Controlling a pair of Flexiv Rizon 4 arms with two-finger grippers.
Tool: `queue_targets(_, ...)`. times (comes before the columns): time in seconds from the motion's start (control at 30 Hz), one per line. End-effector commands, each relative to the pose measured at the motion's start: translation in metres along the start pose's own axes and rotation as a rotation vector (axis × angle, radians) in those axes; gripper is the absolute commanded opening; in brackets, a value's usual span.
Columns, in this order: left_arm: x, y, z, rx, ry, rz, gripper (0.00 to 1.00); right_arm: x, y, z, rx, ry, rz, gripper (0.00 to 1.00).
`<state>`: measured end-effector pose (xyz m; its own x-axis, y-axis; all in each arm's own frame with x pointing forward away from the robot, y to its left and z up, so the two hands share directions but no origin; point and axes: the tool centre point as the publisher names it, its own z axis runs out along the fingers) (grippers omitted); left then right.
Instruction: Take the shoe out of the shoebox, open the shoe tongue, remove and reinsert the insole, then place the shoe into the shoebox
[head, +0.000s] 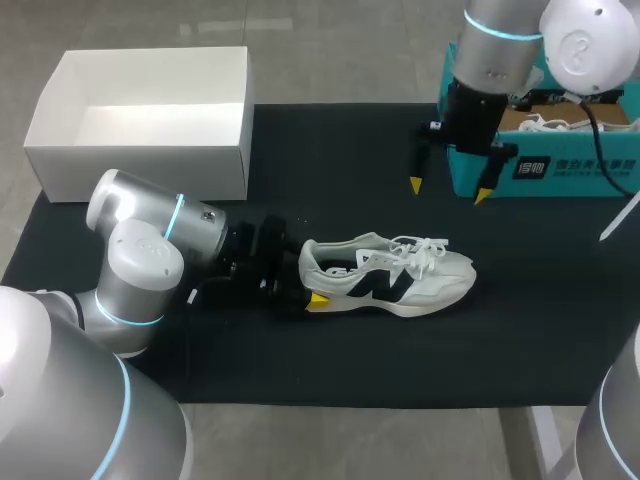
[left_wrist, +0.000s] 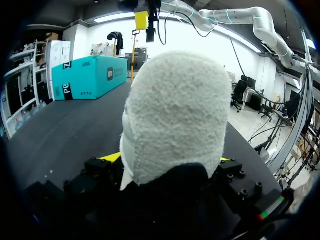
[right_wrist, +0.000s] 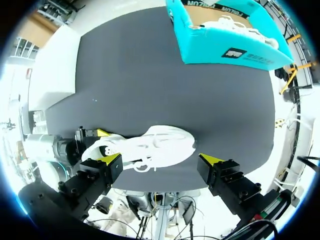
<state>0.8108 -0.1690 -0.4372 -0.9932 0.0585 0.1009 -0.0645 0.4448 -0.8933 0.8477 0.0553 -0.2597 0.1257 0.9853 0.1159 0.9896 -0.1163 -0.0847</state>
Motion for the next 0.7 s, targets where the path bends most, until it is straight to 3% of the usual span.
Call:
queue_targets(0.03,-0.001,0.004,-0.001,-0.004,0.000,-0.001,0.00,-0.001,0.002,0.006,-0.002,0.020,-0.014,1.00)
queue_targets(0.37,-0.001,0.004,-0.001,-0.004,0.000,-0.001,0.00,-0.001,0.002,0.006,-0.002,0.020,-0.014,1.00)
queue_targets(0.57,-0.001,0.004,-0.001,-0.004,0.000,-0.001,0.00,0.024,-0.010,0.004,-0.016,-0.014,-0.019,1.00)
queue_targets(0.7,-0.001,0.004,-0.001,-0.004,0.000,-0.001,0.00,0.035,-0.026,0.008,-0.056,-0.066,0.054,1.00)
